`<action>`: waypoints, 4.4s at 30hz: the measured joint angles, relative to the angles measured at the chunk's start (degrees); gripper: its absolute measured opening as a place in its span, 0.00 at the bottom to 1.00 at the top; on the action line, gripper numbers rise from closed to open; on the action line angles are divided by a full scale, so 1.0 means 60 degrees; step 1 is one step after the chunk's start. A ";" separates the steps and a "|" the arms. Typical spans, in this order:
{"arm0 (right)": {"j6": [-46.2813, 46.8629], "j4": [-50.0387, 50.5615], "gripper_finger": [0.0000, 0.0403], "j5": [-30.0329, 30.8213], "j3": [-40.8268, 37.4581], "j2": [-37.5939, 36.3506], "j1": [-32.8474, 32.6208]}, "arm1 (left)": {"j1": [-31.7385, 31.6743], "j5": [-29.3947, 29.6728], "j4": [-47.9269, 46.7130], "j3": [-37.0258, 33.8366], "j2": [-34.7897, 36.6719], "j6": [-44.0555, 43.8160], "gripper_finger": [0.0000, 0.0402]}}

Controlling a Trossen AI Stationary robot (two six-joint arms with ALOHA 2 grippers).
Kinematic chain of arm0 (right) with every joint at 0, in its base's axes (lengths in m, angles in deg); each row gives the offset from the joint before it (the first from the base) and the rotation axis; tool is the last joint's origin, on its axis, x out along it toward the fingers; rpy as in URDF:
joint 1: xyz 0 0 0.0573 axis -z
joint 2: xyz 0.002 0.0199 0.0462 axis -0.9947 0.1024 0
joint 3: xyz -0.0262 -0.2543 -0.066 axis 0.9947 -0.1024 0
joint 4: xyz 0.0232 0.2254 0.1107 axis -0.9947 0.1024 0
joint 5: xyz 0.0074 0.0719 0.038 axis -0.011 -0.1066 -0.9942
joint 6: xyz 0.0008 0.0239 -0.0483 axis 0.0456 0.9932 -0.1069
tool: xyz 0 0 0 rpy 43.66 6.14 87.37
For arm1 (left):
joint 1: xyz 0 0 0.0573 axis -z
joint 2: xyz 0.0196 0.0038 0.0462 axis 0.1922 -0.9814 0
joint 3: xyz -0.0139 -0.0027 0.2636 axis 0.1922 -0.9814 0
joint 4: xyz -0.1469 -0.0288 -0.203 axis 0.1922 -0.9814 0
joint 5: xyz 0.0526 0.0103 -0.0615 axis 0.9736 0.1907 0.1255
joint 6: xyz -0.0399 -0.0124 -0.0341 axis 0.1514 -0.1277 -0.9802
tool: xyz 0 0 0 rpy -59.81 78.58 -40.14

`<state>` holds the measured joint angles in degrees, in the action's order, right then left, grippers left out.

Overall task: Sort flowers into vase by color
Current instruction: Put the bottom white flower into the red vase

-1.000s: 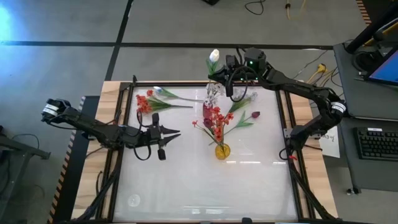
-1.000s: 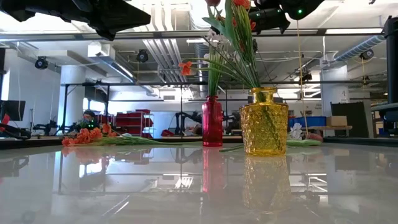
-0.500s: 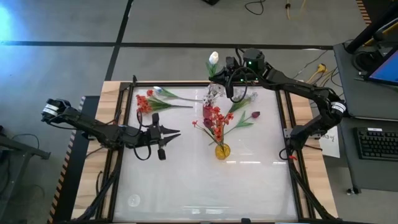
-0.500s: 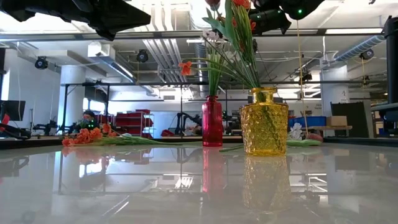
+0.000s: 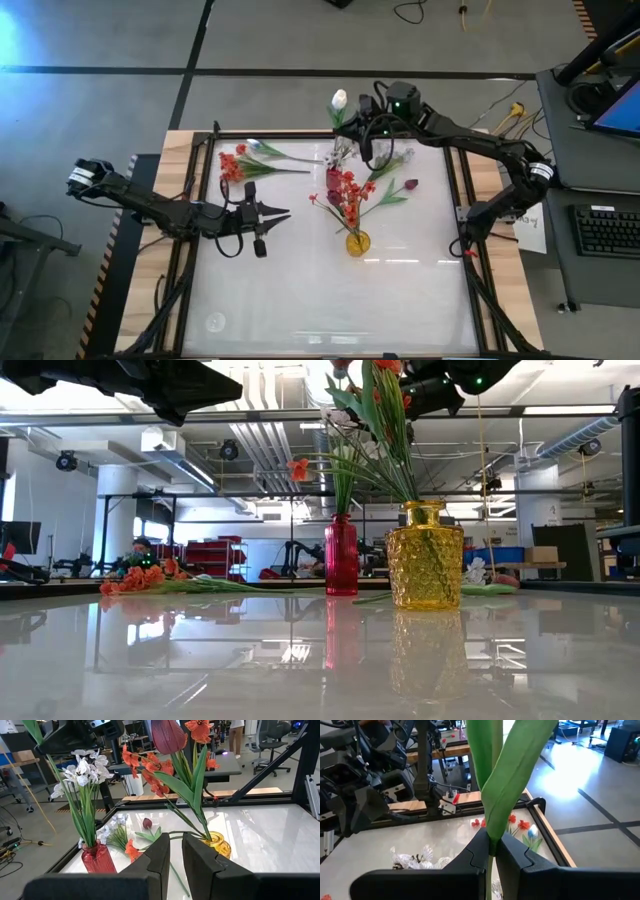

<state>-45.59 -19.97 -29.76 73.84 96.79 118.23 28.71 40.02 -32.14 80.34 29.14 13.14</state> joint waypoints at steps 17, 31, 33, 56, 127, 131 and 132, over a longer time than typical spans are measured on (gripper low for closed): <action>0.0111 0.0112 0.23 0.0002 -0.0083 0.0000 -0.0044 | 0.0000 0.0000 -0.0016 0.0000 0.0000 0.0000 0.09; 0.0058 0.0154 0.25 0.0271 0.0040 -0.0004 -0.0149 | 0.0000 0.0000 -0.0022 0.0000 0.0000 -0.0004 0.09; 0.0016 0.0142 0.17 0.0284 0.0040 -0.0011 -0.0149 | 0.0000 0.0000 -0.0022 -0.0002 0.0000 -0.0004 0.09; -0.0301 0.0636 0.03 0.0847 -0.0094 0.0044 -0.0273 | 0.0001 -0.0004 -0.0106 0.0000 0.0000 0.0029 0.09; -0.0194 0.1455 0.17 0.0761 0.0485 0.0499 -0.0372 | 0.0001 -0.0004 -0.0353 -0.0004 0.0000 -0.0113 0.09; -0.0356 0.1473 0.04 0.0781 0.0485 0.0503 -0.0372 | 0.0004 -0.0004 -0.0357 -0.0004 0.0000 -0.0113 0.09; -0.0337 0.1468 0.04 0.0783 0.0485 0.0503 -0.0370 | 0.0004 -0.0004 -0.0357 -0.0004 0.0000 -0.0113 0.09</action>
<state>-47.61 -11.16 -25.06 76.75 99.81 116.01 28.73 40.00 -34.28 80.31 29.14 12.46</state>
